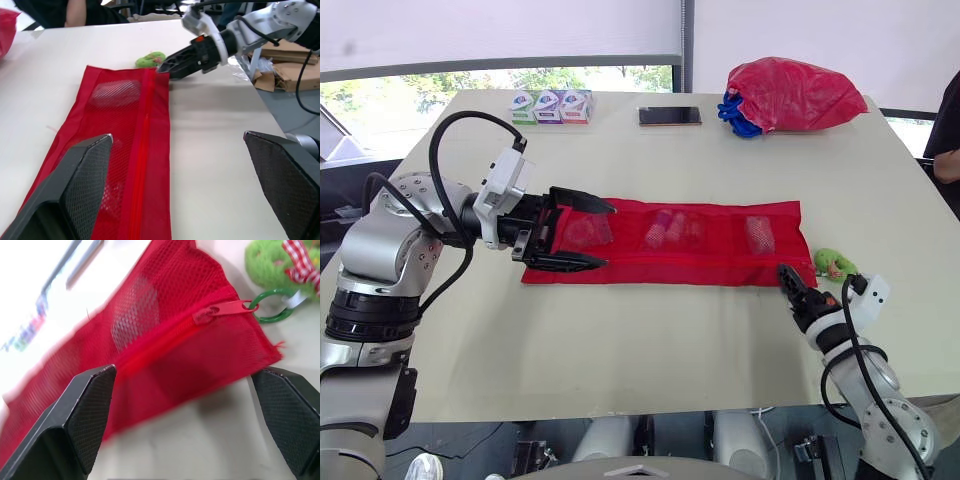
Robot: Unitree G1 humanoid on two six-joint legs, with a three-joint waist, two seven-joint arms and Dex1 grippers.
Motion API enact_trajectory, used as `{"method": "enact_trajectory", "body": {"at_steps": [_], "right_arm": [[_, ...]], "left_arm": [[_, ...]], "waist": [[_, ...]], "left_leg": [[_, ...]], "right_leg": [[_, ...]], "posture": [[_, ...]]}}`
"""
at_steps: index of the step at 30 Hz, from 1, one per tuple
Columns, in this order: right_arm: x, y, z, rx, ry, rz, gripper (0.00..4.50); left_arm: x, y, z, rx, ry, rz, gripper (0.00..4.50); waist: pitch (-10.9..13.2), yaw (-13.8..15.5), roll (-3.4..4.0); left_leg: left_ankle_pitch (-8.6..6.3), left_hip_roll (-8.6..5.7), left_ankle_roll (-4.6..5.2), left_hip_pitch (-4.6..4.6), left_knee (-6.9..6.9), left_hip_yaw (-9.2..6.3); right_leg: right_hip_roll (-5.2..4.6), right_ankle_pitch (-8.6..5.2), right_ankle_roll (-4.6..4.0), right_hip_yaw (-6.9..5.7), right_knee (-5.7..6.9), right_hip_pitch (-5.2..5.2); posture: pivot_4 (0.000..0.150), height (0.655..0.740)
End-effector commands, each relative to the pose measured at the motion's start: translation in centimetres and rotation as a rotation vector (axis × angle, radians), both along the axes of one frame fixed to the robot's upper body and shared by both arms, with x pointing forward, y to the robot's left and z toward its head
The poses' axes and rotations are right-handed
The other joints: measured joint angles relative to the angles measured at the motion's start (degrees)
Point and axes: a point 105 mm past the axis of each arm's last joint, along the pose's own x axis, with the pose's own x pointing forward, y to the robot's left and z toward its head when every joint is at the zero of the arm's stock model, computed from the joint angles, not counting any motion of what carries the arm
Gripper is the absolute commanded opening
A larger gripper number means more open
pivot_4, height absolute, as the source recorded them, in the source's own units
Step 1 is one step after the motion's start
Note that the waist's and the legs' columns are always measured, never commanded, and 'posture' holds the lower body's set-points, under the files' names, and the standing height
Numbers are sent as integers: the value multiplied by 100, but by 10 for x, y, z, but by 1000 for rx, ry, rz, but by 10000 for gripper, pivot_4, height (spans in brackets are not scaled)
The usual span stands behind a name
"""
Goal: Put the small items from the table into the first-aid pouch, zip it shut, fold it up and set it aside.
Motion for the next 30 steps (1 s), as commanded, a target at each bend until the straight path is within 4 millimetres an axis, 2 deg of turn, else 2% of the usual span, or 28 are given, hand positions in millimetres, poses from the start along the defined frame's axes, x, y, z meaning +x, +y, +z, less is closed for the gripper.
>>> {"method": "enact_trajectory", "body": {"at_steps": [1, 7, 8, 9, 11, 14, 15, 18, 24, 27, 30], "right_arm": [[8, 4, 10, 82, -30, -37, 45000], [15, 4, 20, 96, -101, -55, 45000], [15, 5, 20, 88, -106, -50, 42526], [15, 5, 21, 84, -109, -47, 42526], [15, 5, 22, 76, -118, -49, 35061], [16, -3, 25, 61, -146, -94, 19655], [16, -7, 26, 46, -150, -104, 16680], [12, -16, 26, 23, -150, -127, 1822], [-10, -51, 30, -76, -159, -146, 749], [-24, -73, 43, -122, -196, -125, 749], [-34, -81, 64, -214, -253, -9, 749]], "left_arm": [[-8, -8, 10, 16, -64, -62, 44778], [-11, -10, 11, 8, -67, -77, 44778], [-11, -10, 11, 7, -66, -76, 44976], [-10, -10, 11, 3, -64, -75, 44976], [-10, -11, 11, -8, -59, -74, 45000], [-10, -16, 13, -43, -53, -84, 45000], [-10, -20, 13, -53, -52, -90, 45000], [-10, -24, 12, -63, -47, -101, 45000], [-8, -24, 14, -73, -45, -97, 45000], [-8, -21, 11, -60, -43, -92, 45000], [-7, -19, 7, -32, -57, -91, 45000]], "waist": [[0, -1, 0], [3, -1, 5], [3, -2, 5], [3, -2, 5], [3, -1, 5], [3, -1, 5], [3, 5, 5], [3, 10, 5], [5, 25, 8], [7, 27, 11], [7, 20, 14]], "left_leg": [[0, -1, 0, 0, 0, 1], [0, -2, 1, -1, 0, 3], [0, -2, 1, -1, 0, 3], [0, -2, 1, -1, 0, 3], [0, -1, 1, -1, 0, 2], [0, -1, 1, -1, 0, 3], [0, -2, 1, -1, 0, 3], [0, -3, 1, -2, 0, 3], [0, -4, 1, -4, 0, 3], [-1, -7, 3, -5, 0, 6], [-3, -8, 6, 0, 0, 13]], "right_leg": [[1, -1, 2, 4, 0, 0], [8, -2, 3, 15, -1, -1], [8, -2, 3, 15, -1, -1], [8, -2, 3, 15, -1, -1], [10, -2, 3, 15, -1, -1], [10, -4, 6, 16, -1, -1], [10, -5, 7, 17, -1, -1], [12, -5, 8, 22, -2, 0], [16, -2, 1, 28, -4, 0], [17, -4, 5, 36, -7, 1], [22, -9, 14, 48, -7, 3]], "posture": [[1500, 7400], [1500, 7400], [1500, 7400], [1500, 7400], [1500, 7400], [1500, 7400], [1500, 7400], [1500, 7400], [1500, 7400], [1500, 7400], [1500, 7400]]}}
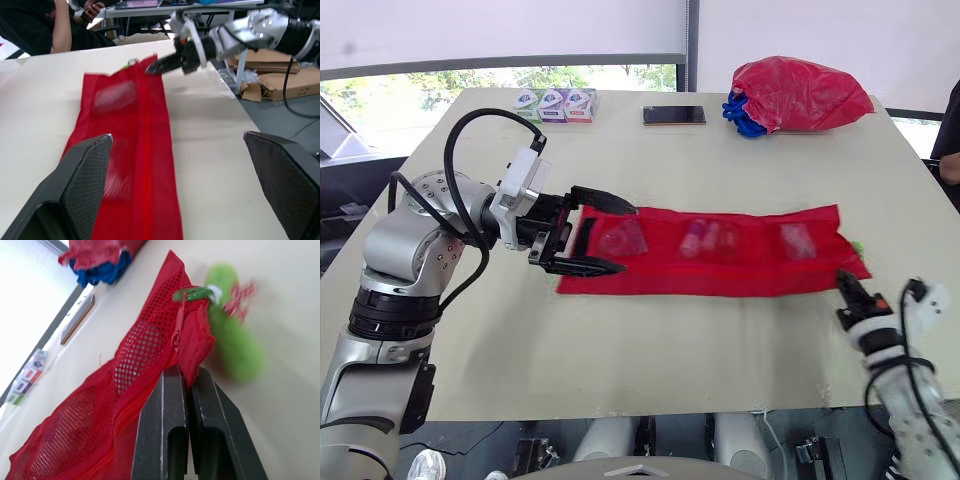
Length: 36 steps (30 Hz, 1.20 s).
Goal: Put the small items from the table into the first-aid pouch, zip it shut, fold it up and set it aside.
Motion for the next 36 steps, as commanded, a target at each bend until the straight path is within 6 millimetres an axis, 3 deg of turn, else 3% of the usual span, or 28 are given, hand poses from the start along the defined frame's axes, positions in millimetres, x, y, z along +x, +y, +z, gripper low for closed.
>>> {"method": "enact_trajectory", "body": {"at_steps": [1, 4, 10, 18, 21, 26, 29, 31, 33, 34, 35, 36], "right_arm": [[-10, -3, 46, -149, -148, 157, 749], [-11, 22, 60, -380, -170, 378, 749], [-5, 88, 76, -600, -250, 741, 749], [6, 151, 37, -1062, -221, 1160, 749], [8, 163, 23, -1194, -223, 1251, 749], [26, 161, 19, -1308, -237, 1210, 749], [28, 163, 27, -1250, -257, 1176, 9048], [23, 161, 30, -1237, -259, 1192, 17969], [19, 159, 34, -1215, -262, 1201, 23485], [17, 158, 37, -1194, -266, 1198, 29889], [14, 158, 42, -1175, -275, 1198, 31820], [10, 158, 47, -1154, -282, 1202, 38257]], "left_arm": [[-1, 1, 2, 19, -40, -12, 45000], [-1, 1, 4, 13, -42, -14, 45000], [-1, 3, 8, 17, -57, -1, 45000], [-3, 6, 12, 21, -64, 27, 45000], [-3, 8, 14, 23, -66, 41, 45000], [-4, 8, 15, 23, -57, 51, 45000], [-4, 8, 16, 17, -54, 60, 45000], [-3, 9, 15, 16, -49, 67, 45000], [-3, 10, 14, 7, -34, 81, 45000], [-2, 11, 14, 0, -21, 94, 45000], [-1, 13, 14, -3, -12, 110, 45000], [0, 15, 13, -4, -3, 124, 45000]], "waist": [[2, -6, 5], [4, -29, 11], [2, -33, 9], [3, 32, 2], [4, 38, 0], [4, 42, -3], [0, 45, -12], [0, 44, -11], [0, 57, -11], [0, 60, -11], [0, 58, -11], [0, 57, -11]], "left_leg": [[0, 1, 1, 2, 0, 1], [0, 7, 1, 9, 0, 5], [1, 13, 0, 14, 0, -7], [1, 4, 0, -8, 1, -7], [0, 4, 0, -17, 1, -5], [2, 2, -2, -16, 2, 1], [9, 3, -14, -14, 2, 0], [8, 3, -13, -10, 2, 1], [7, 3, -12, -11, 2, -1], [7, 3, -12, -10, 2, 0], [7, 3, -12, -10, 2, 0], [8, 3, -12, -10, 2, 1]], "right_leg": [[8, -1, 3, 7, 0, 1], [46, -3, 7, 37, 1, 3], [73, -3, 7, 57, 5, 6], [61, -3, 4, 54, -7, -5], [59, -3, 3, 51, -16, -10], [57, -4, 7, 50, -14, -11], [57, -4, 7, 50, -10, -11], [58, -4, 7, 52, -2, -11], [58, -3, 5, 49, -1, -11], [57, -3, 5, 50, -1, -10], [57, -3, 5, 49, -1, -10], [57, -3, 5, 51, -1, -10]], "posture": [[1500, 7400], [1500, 7400], [1500, 7400], [1500, 7400], [1500, 7400], [1500, 7400], [1500, 7400], [1500, 7400], [1500, 7400], [1500, 7400], [1500, 7400], [1500, 7400]]}}
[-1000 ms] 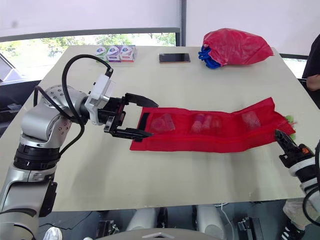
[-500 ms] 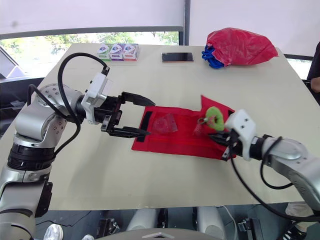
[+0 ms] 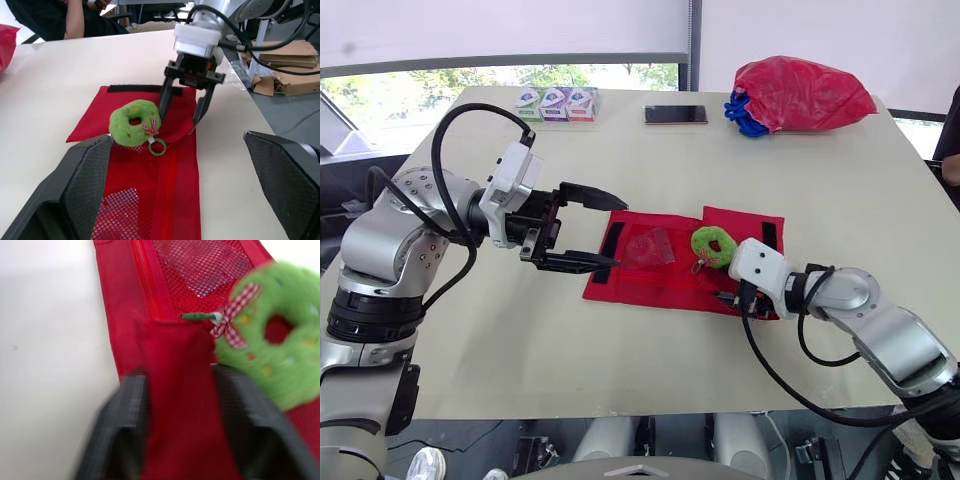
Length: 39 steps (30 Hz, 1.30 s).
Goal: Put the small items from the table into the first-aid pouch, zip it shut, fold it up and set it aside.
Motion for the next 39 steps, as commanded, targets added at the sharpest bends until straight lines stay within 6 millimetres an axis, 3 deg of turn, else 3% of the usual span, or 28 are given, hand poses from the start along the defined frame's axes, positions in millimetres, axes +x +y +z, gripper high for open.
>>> {"method": "enact_trajectory", "body": {"at_steps": [1, 3, 14, 21, 23, 24, 27, 35, 39], "right_arm": [[-12, 1, 29, 64, -31, 34, 40196], [-16, 0, 36, 85, -24, 39, 42725], [-13, -21, 79, 342, -163, -4, 42725], [-17, -39, 85, 360, -162, 9, 42725], [-18, -42, 87, 360, -154, 12, 42725], [-18, -40, 89, 370, -154, 20, 42725], [-19, -34, 92, 376, -147, 43, 42725], [-18, -19, 95, 376, -138, 67, 42725], [-17, -15, 96, 380, -140, 73, 42725]], "left_arm": [[-1, 8, 9, -18, -18, 45, 45000], [2, 14, 4, -17, -3, 83, 45000], [37, 58, -46, -159, 207, 472, 45000], [46, 81, -73, -270, 440, 670, 45000], [45, 86, -81, -322, 545, 713, 45000], [42, 88, -94, -312, 665, 750, 45000], [35, 88, -117, -269, 856, 817, 45000], [35, 60, -127, -317, 1060, 790, 45000], [26, 39, -127, -307, 1156, 703, 45000]], "waist": [[0, -2, 0], [0, -12, -1], [2, 4, -7], [1, 14, -10], [0, 14, -12], [0, 12, -12], [0, -13, -10], [-8, 40, -10], [-10, 91, -10]], "left_leg": [[0, 0, 0, 0, 0, 0], [0, 1, 0, 1, 0, -2], [-6, 1, 10, 8, 0, -5], [-6, 0, 10, 7, 0, -6], [-6, 1, 10, 9, 0, -9], [-6, 1, 10, 9, 0, -9], [-6, 2, 10, 14, 0, -10], [-4, -3, 7, 17, 1, -17], [5, -5, -10, 15, 1, -19]], "right_leg": [[0, 0, 0, 0, 0, 0], [0, 1, -1, -1, 1, 0], [-4, 3, -2, -7, 4, 8], [-8, 10, -13, -10, 4, 8], [-9, 10, -14, -13, 6, 9], [-9, 10, -14, -13, 6, 9], [-9, 10, -12, -14, 10, 11], [-18, 11, -14, -19, 9, 19], [-19, 11, -15, -21, 9, 19]], "posture": [[1500, 7400], [1500, 7400], [1500, 7400], [1500, 7400], [1500, 7400], [1500, 7400], [1500, 7400], [1500, 7400], [1500, 7400]]}}
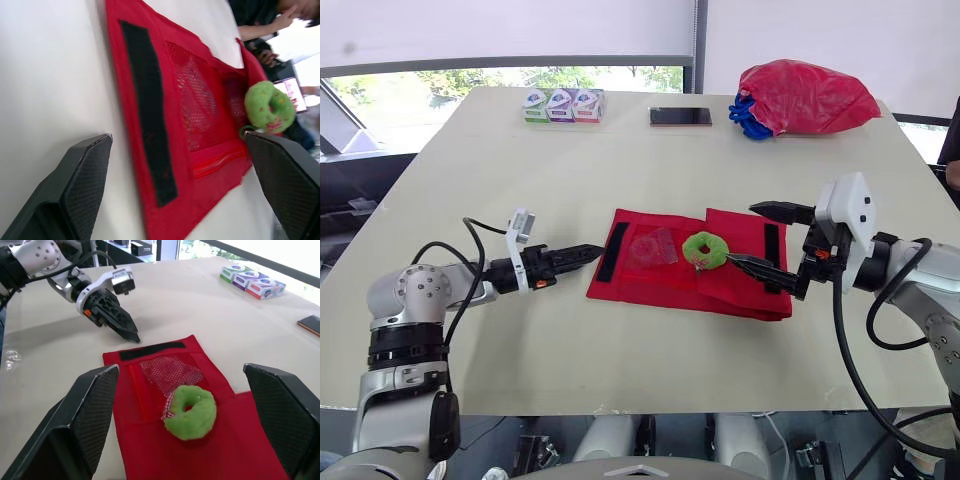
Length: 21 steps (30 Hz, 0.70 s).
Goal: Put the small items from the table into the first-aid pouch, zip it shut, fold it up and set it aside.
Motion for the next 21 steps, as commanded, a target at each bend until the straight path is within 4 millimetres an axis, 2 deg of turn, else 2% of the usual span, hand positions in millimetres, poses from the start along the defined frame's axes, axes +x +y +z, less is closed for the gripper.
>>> {"method": "enact_trajectory", "body": {"at_steps": [1, 6, 10, 13, 14, 15, 17, 18, 19, 20, 21], "right_arm": [[-5, 5, 8, 3, -37, 21, 42725], [-7, 6, 9, 7, -36, 26, 42725], [-16, 12, 9, 33, -8, 82, 42725], [-22, 16, 9, 31, 15, 123, 45000], [-23, 15, 9, 24, 18, 125, 45000], [-22, 15, 8, 9, 16, 126, 45000], [-20, 13, 4, -21, 19, 116, 45000], [-19, 12, 2, -29, 31, 115, 45000], [-18, 12, 0, -34, 40, 113, 45000], [-16, 12, -2, -31, 49, 115, 45000], [-13, 12, -3, -30, 56, 112, 45000]], "left_arm": [[-13, -19, -9, -54, 108, -84, 45000], [-9, -21, -2, -124, 115, -76, 45000], [-9, -20, 3, -160, 115, -76, 45000], [-9, -16, 5, -173, 112, -64, 37662], [-9, -16, 6, -176, 112, -65, 30702], [-9, -15, 7, -181, 111, -67, 28671], [-11, -16, 8, -192, 107, -76, 20773], [-13, -16, 10, -205, 102, -83, 14558], [-14, -17, 11, -215, 95, -91, 13140], [-16, -16, 12, -227, 89, -96, 7556], [-18, -15, 13, -232, 86, -98, 5073]], "waist": [[-1, 5, -1], [-1, -2, -1], [-1, -8, -1], [1, -7, -3], [1, -7, -4], [1, -5, -3], [1, -5, -5], [1, -6, -6], [1, -12, -6], [1, -13, -6], [1, -13, -6]], "left_leg": [[1, 0, -2, -1, 0, -3], [1, -5, -2, -2, 0, -1], [1, -3, -2, -2, 0, -3], [1, 0, -2, -3, 0, -8], [1, 1, -2, -4, 0, -9], [1, 1, -2, -4, 0, -9], [1, -2, -2, -4, 0, -7], [1, -2, -1, -4, 0, -7], [1, -2, -1, -4, 0, -7], [1, -2, -2, -4, 0, -8], [1, -2, -2, -5, 0, -8]], "right_leg": [[-1, 0, 0, -2, -1, 0], [-7, 0, 0, 0, -3, 1], [-5, 0, 0, -1, -2, 0], [-6, 0, -1, -4, -2, 0], [-7, 0, -1, -5, -2, 0], [-8, 0, -2, -5, -2, 0], [-16, 0, -2, -4, -2, 0], [-31, 0, -2, -4, -3, 0], [-31, 0, -2, -5, -3, 0], [-33, 0, -2, -7, -3, 0], [-33, 0, -2, -8, -3, 0]], "posture": [[1500, 7400], [1500, 7400], [1500, 7400], [1500, 7400], [1500, 7400], [1500, 7400], [1500, 7400], [1500, 7400], [1500, 7400], [1500, 7400], [1500, 7400]]}}
